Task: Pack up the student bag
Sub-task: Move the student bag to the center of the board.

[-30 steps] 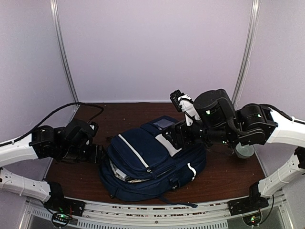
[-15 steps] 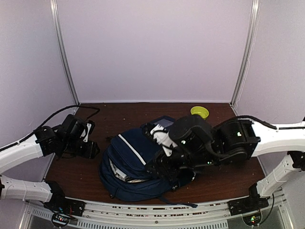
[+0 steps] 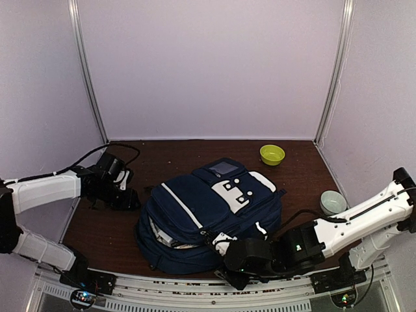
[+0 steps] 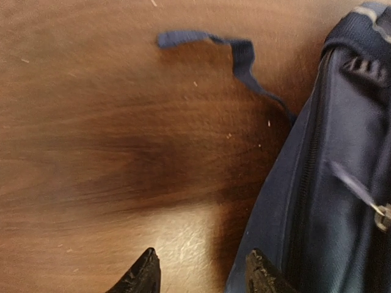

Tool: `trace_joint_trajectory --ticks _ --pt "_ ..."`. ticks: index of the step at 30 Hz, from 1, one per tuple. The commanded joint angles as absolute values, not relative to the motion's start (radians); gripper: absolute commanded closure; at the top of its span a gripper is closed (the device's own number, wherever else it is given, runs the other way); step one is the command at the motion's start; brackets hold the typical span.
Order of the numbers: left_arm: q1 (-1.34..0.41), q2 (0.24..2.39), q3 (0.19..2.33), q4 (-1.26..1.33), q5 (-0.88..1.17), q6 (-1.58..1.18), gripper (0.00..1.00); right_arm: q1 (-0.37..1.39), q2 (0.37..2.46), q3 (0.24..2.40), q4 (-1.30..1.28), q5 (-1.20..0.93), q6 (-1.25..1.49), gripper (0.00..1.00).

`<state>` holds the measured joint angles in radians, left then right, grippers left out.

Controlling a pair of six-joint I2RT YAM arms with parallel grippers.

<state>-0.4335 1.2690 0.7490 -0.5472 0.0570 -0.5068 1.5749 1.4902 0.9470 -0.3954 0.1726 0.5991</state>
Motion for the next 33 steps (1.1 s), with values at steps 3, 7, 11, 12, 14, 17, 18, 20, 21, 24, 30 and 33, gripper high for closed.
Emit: trace_joint_trajectory --ticks 3,7,11,12,14,17,18,20,21,24,30,33 --pt "-0.427 1.366 0.762 -0.440 0.187 -0.512 0.51 1.560 1.534 0.907 -0.332 0.445 0.744 0.58" --pt "-0.431 1.345 0.700 -0.407 0.242 -0.546 0.51 1.488 1.521 0.857 -0.222 0.455 0.744 0.58" --pt "-0.444 1.305 0.629 -0.368 0.269 -0.576 0.50 1.401 1.516 0.861 -0.193 0.441 0.684 0.58" --pt "-0.451 1.298 0.618 -0.361 0.275 -0.582 0.50 1.379 1.515 0.868 -0.204 0.444 0.671 0.58" --pt "-0.471 1.289 0.604 -0.348 0.280 -0.593 0.50 1.340 1.503 0.867 -0.214 0.445 0.650 0.58" --pt "-0.519 1.287 0.581 -0.312 0.291 -0.618 0.50 1.282 1.474 0.842 -0.209 0.448 0.635 0.58" --pt "-0.540 1.288 0.575 -0.299 0.293 -0.630 0.50 1.261 1.464 0.830 -0.208 0.448 0.632 0.58" --pt "-0.593 1.288 0.561 -0.263 0.293 -0.657 0.50 1.212 1.442 0.809 -0.203 0.439 0.626 0.58" --pt "-0.620 1.290 0.555 -0.245 0.293 -0.672 0.50 1.191 1.430 0.803 -0.202 0.434 0.622 0.58" --pt "-0.701 1.306 0.549 -0.192 0.295 -0.714 0.50 1.122 1.406 0.799 -0.202 0.437 0.593 0.57" --pt "-0.843 1.333 0.569 -0.113 0.298 -0.785 0.50 0.979 1.390 0.816 -0.216 0.412 0.520 0.55" --pt "-0.914 1.331 0.579 -0.072 0.306 -0.776 0.50 0.910 1.384 0.835 -0.256 0.397 0.494 0.55"
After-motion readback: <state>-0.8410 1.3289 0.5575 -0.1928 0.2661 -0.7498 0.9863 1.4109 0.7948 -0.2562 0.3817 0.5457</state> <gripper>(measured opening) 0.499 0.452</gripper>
